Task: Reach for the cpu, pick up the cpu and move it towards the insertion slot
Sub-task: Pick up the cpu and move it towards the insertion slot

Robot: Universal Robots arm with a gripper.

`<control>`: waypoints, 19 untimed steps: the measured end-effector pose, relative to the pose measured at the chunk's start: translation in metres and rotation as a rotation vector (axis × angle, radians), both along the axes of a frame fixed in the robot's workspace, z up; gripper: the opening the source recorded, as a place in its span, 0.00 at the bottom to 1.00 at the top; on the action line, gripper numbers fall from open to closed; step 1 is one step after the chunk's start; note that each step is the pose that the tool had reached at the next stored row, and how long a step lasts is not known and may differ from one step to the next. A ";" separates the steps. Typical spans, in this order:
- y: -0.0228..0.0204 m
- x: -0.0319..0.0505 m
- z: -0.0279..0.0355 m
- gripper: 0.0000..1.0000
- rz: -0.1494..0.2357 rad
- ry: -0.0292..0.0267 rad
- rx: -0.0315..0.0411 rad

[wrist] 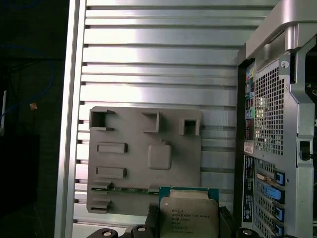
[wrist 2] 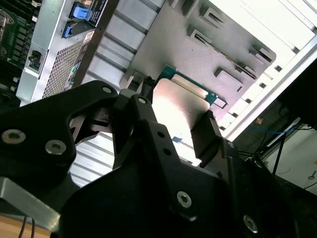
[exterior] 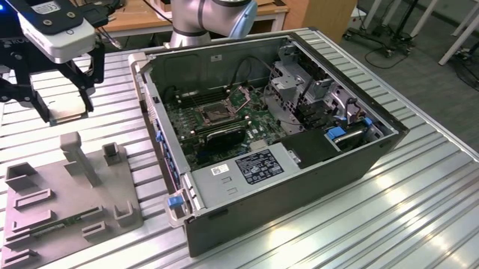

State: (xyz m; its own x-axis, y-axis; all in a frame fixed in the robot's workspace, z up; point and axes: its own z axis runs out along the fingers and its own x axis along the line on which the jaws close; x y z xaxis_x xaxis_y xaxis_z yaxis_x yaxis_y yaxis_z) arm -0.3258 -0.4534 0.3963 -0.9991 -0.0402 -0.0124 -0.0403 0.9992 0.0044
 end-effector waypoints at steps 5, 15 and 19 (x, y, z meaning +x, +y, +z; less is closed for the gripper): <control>0.0001 0.0057 0.0000 0.55 0.000 0.0000 0.0000; 0.0001 0.0144 0.0000 0.55 0.000 0.0000 0.0000; 0.0001 0.0147 0.0000 0.55 0.000 0.0000 0.0000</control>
State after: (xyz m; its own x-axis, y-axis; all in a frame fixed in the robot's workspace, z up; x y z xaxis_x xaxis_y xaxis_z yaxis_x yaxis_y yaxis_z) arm -0.3111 -0.4534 0.3962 -0.9991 -0.0401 -0.0124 -0.0402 0.9992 0.0044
